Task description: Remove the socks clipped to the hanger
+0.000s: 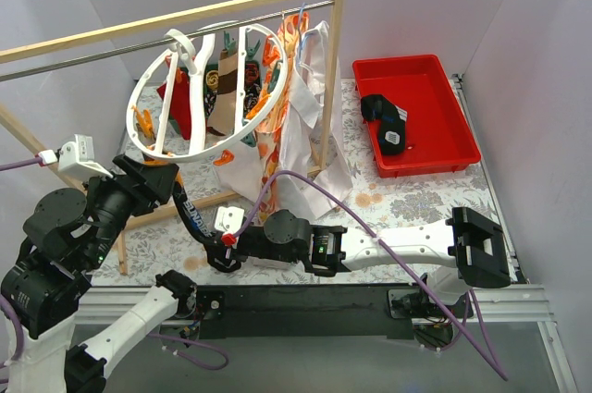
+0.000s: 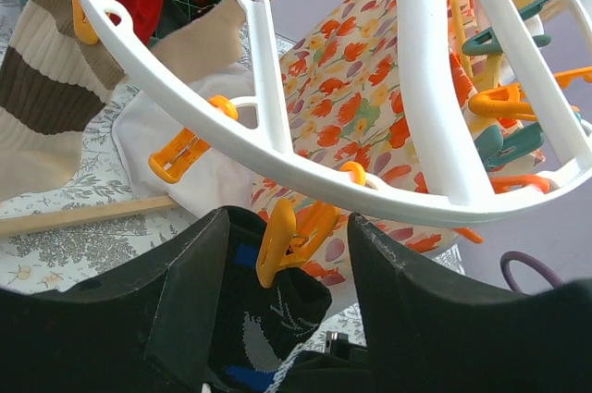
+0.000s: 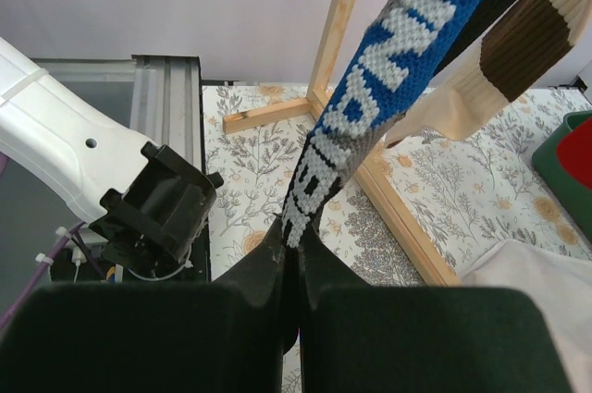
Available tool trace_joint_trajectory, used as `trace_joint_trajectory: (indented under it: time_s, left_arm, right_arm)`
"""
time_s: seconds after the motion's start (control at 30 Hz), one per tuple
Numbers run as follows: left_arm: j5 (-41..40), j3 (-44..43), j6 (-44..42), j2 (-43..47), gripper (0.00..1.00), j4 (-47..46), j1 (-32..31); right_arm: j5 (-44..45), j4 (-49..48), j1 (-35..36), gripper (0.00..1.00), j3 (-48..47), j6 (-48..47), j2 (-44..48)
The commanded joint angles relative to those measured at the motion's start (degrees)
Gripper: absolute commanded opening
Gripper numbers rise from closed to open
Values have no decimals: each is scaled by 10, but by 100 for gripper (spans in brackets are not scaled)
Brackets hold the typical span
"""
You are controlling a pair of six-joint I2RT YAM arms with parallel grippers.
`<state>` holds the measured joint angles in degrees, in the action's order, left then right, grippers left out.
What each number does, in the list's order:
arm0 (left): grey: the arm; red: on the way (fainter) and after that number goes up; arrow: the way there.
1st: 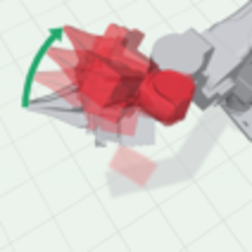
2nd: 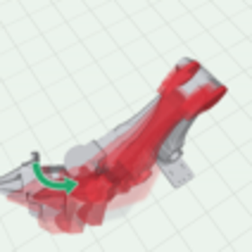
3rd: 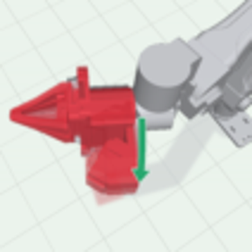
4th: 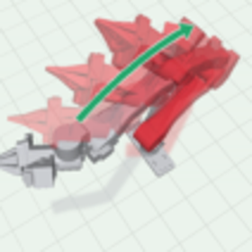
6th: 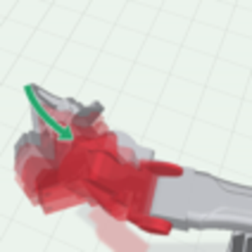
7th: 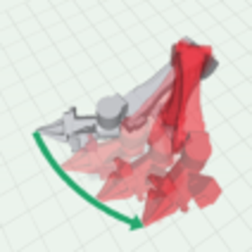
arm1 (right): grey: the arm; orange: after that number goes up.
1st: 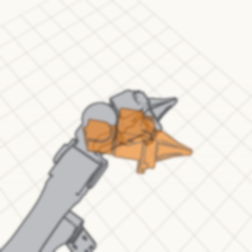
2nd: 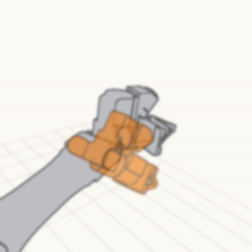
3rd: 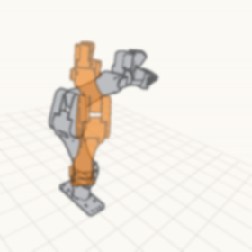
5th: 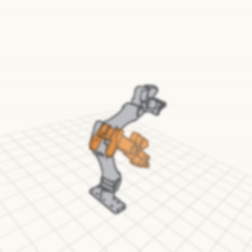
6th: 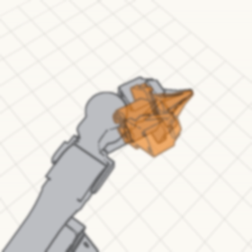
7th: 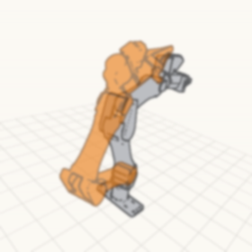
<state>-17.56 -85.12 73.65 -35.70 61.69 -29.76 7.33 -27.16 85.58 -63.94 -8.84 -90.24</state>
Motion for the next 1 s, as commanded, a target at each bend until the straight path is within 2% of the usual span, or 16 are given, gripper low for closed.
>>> trace_joint_trajectory:
  time_s: [0.0,0.13,0.23,0.57,0.97]
  left_arm:
    - [5,-7,-17,-11,54,-2,-1]
    - [14,-8,-26,-5,55,-3,0]
    - [27,-6,-32,12,47,-23,0]
    - [52,-3,-41,7,55,-26,0]
    - [41,1,-47,-11,51,-9,0]
  right_arm:
    - [-1,-19,0,1,-3,2,25]
    - [-3,-18,1,1,-4,3,22]
    - [-4,-18,1,1,-6,3,21]
    - [-6,-18,1,1,-7,6,21]
    - [-7,-17,1,1,-10,8,19]
